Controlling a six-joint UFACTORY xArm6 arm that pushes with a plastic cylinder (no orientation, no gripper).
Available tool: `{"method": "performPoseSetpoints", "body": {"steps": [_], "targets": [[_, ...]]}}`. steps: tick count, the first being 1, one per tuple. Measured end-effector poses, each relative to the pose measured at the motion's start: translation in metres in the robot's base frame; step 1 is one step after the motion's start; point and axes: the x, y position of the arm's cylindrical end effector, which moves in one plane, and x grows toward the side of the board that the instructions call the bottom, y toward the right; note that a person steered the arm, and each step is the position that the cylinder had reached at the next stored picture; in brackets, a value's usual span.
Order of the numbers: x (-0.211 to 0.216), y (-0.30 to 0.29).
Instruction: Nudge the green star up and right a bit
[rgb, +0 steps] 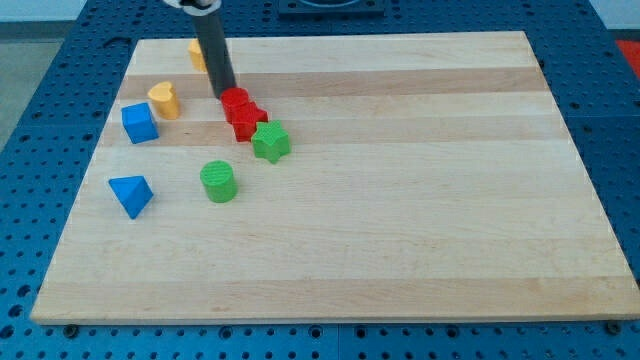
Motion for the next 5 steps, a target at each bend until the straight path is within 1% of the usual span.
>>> {"method": "performPoseSetpoints", "body": {"steps": [1, 2, 3, 4, 5], "targets": [[0.0, 0.013], [0.0, 0.007], [0.009, -0.03], [0.028, -0.053], [0.065, -0.053]]}}
